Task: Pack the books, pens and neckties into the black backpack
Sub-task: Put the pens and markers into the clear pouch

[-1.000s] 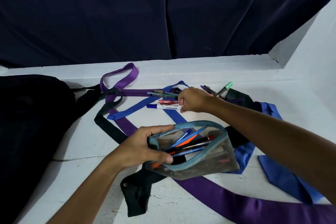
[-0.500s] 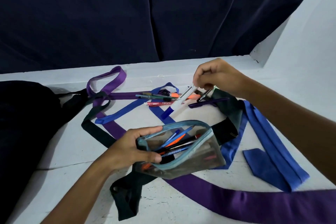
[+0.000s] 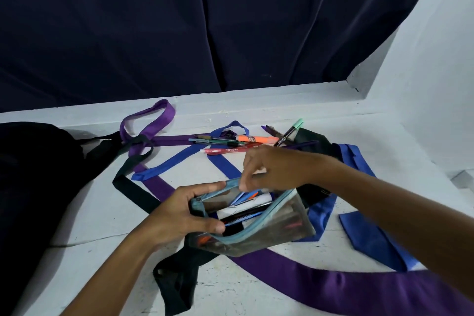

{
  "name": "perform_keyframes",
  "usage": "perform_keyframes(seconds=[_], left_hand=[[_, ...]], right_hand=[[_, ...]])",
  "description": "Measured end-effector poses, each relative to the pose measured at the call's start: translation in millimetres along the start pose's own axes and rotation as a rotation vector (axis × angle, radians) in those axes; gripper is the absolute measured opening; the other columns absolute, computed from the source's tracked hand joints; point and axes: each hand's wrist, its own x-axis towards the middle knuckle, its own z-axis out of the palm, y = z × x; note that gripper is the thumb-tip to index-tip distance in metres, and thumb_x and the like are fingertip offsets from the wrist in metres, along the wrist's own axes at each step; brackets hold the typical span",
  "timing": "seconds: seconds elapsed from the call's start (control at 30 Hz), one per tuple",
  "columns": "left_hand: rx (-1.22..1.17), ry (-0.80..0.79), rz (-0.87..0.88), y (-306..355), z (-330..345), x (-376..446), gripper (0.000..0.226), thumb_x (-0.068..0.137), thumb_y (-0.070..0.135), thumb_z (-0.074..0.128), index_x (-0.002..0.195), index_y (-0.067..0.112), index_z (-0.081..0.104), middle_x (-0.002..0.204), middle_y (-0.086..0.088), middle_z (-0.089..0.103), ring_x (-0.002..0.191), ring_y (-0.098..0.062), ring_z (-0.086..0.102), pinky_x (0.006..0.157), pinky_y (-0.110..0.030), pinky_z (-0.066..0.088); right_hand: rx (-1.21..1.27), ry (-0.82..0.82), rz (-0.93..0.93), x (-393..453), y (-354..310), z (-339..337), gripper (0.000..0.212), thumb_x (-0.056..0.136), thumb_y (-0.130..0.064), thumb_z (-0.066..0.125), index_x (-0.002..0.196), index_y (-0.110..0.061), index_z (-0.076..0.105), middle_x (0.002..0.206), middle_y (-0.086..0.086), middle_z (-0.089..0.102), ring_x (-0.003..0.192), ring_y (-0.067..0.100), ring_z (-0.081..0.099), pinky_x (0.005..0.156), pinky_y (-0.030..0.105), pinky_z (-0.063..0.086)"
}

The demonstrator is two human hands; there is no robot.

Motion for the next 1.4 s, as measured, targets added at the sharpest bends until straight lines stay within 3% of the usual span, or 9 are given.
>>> perform_keyframes(seconds=[0.1, 0.2, 0.33, 0.6, 0.8, 0.93, 1.1, 1.23, 1.4], left_hand=[[0.001, -0.002, -0.011, -1.1, 0.1, -0.7, 0.1, 0.033, 0.037, 0.099, 0.124, 0.024, 0.062, 0.12, 0.003, 0.07, 0.115, -0.012, 0.064, 0.089, -0.023, 0.054], [-0.008, -0.001, -0.02, -0.7, 0.6, -2.1, 0.099, 0.034, 0.035, 0.099, 0.125, 0.023, 0.062, 0.12, 0.003, 0.07, 0.114, -0.012, 0.065, 0.087, -0.023, 0.054], [0.011, 0.001, -0.016, 1.0, 2.3, -3.9, 0.091, 0.043, 0.027, 0.096, 0.126, 0.022, 0.06, 0.12, 0.006, 0.07, 0.114, -0.011, 0.064, 0.087, -0.022, 0.054], [0.013, 0.028, -0.014, -0.8, 3.5, -2.2, 0.076, 0.055, 0.002, 0.083, 0.124, 0.022, 0.059, 0.115, 0.008, 0.072, 0.11, -0.01, 0.066, 0.084, -0.02, 0.053], [0.001, 0.042, -0.021, -2.2, 3.0, -2.0, 0.079, 0.054, 0.001, 0.083, 0.127, 0.019, 0.06, 0.117, 0.004, 0.072, 0.112, -0.012, 0.066, 0.088, -0.022, 0.053], [0.003, 0.047, -0.026, -4.1, 3.1, -1.8, 0.082, 0.052, 0.002, 0.09, 0.127, 0.019, 0.061, 0.118, 0.003, 0.071, 0.113, -0.012, 0.065, 0.088, -0.022, 0.054], [-0.01, 0.023, -0.013, -3.1, 3.3, -3.1, 0.079, 0.055, 0.002, 0.091, 0.127, 0.018, 0.061, 0.12, 0.001, 0.071, 0.115, -0.015, 0.064, 0.088, -0.024, 0.054], [0.003, 0.012, 0.014, -2.2, 3.6, -5.0, 0.074, 0.059, -0.001, 0.084, 0.128, 0.012, 0.06, 0.121, -0.004, 0.07, 0.115, -0.019, 0.065, 0.09, -0.028, 0.054], [0.01, 0.044, -0.02, -1.3, 3.6, -7.1, 0.078, 0.055, 0.0, 0.086, 0.125, 0.024, 0.061, 0.119, 0.007, 0.07, 0.115, -0.01, 0.064, 0.09, -0.022, 0.053]], right_hand=[[-0.006, 0.275, 0.008, 18.2, 27.1, -23.4, 0.016, 0.093, -0.007, 0.062, 0.103, -0.005, 0.074, 0.093, -0.003, 0.067, 0.083, -0.004, 0.06, 0.073, 0.004, 0.041], [-0.134, 0.452, 0.219, 35.7, 77.9, -37.1, 0.022, 0.09, 0.0, 0.055, 0.099, -0.007, 0.074, 0.107, 0.006, 0.07, 0.099, 0.02, 0.064, 0.087, 0.027, 0.051], [-0.295, 0.367, 0.419, 34.8, 123.9, -31.2, 0.037, 0.085, 0.003, 0.057, 0.108, -0.02, 0.075, 0.123, 0.003, 0.063, 0.109, 0.025, 0.059, 0.091, 0.035, 0.05], [-0.494, 0.324, 0.352, 31.1, 126.6, -21.3, 0.03, 0.097, -0.016, 0.054, 0.123, -0.026, 0.067, 0.118, 0.002, 0.062, 0.113, 0.021, 0.051, 0.088, 0.033, 0.045], [0.142, 0.76, 0.208, 30.1, 81.9, -38.0, 0.011, 0.088, -0.007, 0.067, 0.093, -0.015, 0.072, 0.087, 0.003, 0.07, 0.071, 0.012, 0.058, 0.066, 0.019, 0.044], [0.472, 0.53, 0.055, 18.7, 29.3, -43.4, 0.01, 0.083, -0.007, 0.074, 0.093, -0.008, 0.074, 0.085, 0.014, 0.074, 0.066, 0.013, 0.06, 0.061, 0.022, 0.047], [0.23, 0.064, -0.062, 10.9, -9.9, -21.5, 0.015, 0.084, -0.009, 0.073, 0.098, -0.003, 0.075, 0.087, 0.016, 0.071, 0.067, 0.009, 0.055, 0.062, 0.017, 0.042], [-0.005, -0.176, -0.005, 14.9, -15.7, 4.5, 0.018, 0.084, -0.018, 0.074, 0.101, -0.013, 0.076, 0.085, -0.007, 0.072, 0.069, 0.001, 0.059, 0.066, 0.016, 0.044], [0.08, 0.111, 0.026, 22.4, 5.3, -18.2, 0.015, 0.089, -0.002, 0.064, 0.099, -0.005, 0.075, 0.084, -0.008, 0.068, 0.066, -0.008, 0.059, 0.064, 0.01, 0.045]])
